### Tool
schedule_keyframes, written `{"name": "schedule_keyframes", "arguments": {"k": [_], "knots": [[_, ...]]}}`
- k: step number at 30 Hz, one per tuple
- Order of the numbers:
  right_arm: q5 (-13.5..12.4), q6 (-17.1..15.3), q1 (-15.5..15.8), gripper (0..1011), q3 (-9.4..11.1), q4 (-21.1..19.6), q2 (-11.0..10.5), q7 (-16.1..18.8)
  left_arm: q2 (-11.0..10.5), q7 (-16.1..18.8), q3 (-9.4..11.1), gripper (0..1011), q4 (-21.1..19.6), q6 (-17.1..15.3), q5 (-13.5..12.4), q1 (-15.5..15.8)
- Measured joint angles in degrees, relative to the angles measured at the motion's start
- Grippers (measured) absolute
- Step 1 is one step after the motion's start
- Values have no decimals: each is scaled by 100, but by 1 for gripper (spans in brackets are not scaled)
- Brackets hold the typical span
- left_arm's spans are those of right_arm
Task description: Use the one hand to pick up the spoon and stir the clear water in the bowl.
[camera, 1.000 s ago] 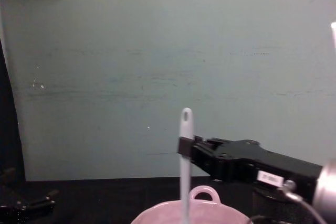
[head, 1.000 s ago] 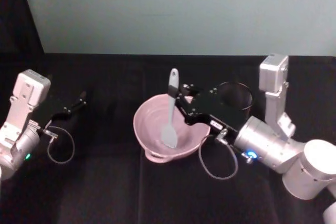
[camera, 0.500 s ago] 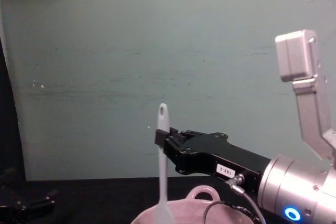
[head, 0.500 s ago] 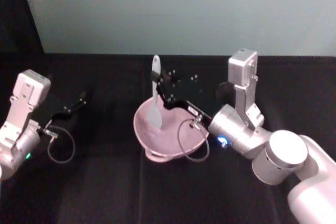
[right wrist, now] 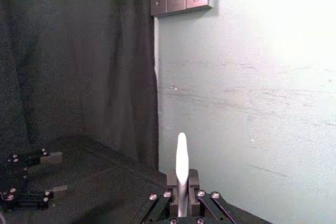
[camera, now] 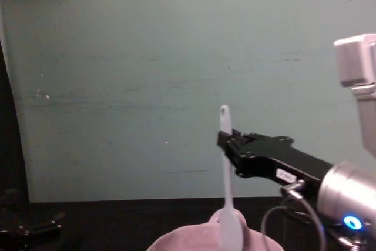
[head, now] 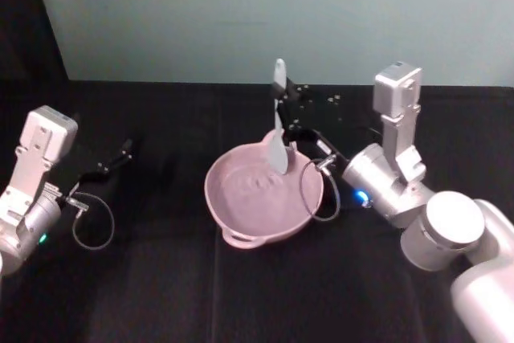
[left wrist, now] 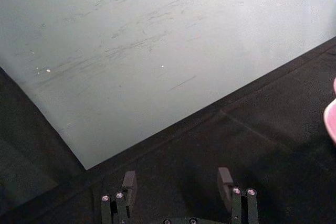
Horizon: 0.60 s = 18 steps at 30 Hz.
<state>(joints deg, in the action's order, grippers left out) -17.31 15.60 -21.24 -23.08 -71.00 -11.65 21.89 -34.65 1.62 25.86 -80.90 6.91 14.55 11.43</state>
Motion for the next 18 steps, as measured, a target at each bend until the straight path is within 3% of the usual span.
{"name": "schedule_keyframes", "arguments": {"k": [6, 12, 18], "knots": [[-130, -363, 343, 117, 176, -574, -307, 171, 0, 0, 0, 1011, 0, 0, 0, 0], [-495, -798, 789, 117, 261, -1211, -620, 497, 0, 0, 0, 1011, 0, 0, 0, 0], [-735, -932, 908, 117, 195, -1347, -658, 642, 0, 0, 0, 1011, 0, 0, 0, 0]]}}
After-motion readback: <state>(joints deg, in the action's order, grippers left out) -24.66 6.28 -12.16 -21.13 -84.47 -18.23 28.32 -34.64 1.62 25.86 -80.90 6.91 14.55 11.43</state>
